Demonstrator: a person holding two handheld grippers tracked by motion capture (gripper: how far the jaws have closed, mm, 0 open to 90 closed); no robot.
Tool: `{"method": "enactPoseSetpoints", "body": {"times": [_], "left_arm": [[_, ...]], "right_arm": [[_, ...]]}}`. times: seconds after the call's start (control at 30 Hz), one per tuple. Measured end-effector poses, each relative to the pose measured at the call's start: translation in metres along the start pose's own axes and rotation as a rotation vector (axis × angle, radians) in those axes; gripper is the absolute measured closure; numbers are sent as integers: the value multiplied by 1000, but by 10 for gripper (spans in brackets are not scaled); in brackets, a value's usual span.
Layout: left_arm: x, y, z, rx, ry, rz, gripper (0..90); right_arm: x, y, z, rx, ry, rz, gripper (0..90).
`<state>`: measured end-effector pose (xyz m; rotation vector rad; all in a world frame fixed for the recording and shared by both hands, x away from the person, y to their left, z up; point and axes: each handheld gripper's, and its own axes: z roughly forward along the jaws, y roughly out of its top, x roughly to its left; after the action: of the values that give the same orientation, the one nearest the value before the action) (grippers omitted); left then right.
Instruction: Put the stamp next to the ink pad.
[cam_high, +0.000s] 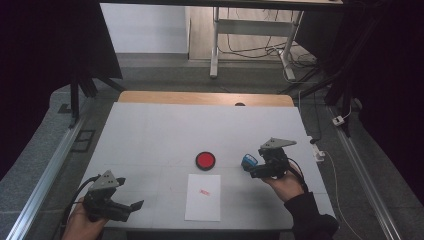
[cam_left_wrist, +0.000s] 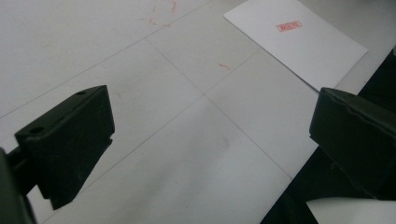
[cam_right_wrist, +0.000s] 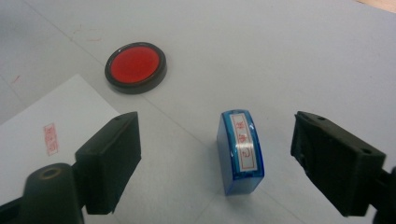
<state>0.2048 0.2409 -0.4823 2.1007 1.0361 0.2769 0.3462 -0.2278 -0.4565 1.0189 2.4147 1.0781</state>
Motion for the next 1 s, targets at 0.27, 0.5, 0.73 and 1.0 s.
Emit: {"method": "enactPoseSetpoints", "body": {"times": [0.27,0.5,0.73,1.0], "left_arm": [[0,0,0,-1,0,-2,2],[0,0,0,0,0,-2,2],[0,0,0,-1,0,-7,1],[1,0,0,-3,2,-11,0]], "right_arm": [[7,-6,-11,3,4,9,86],[16,-13,-24,-12,4,6,10],[23,-23,-39,-32,-19,1,0],[26,-38,-56,-45,-34,29,0]]}}
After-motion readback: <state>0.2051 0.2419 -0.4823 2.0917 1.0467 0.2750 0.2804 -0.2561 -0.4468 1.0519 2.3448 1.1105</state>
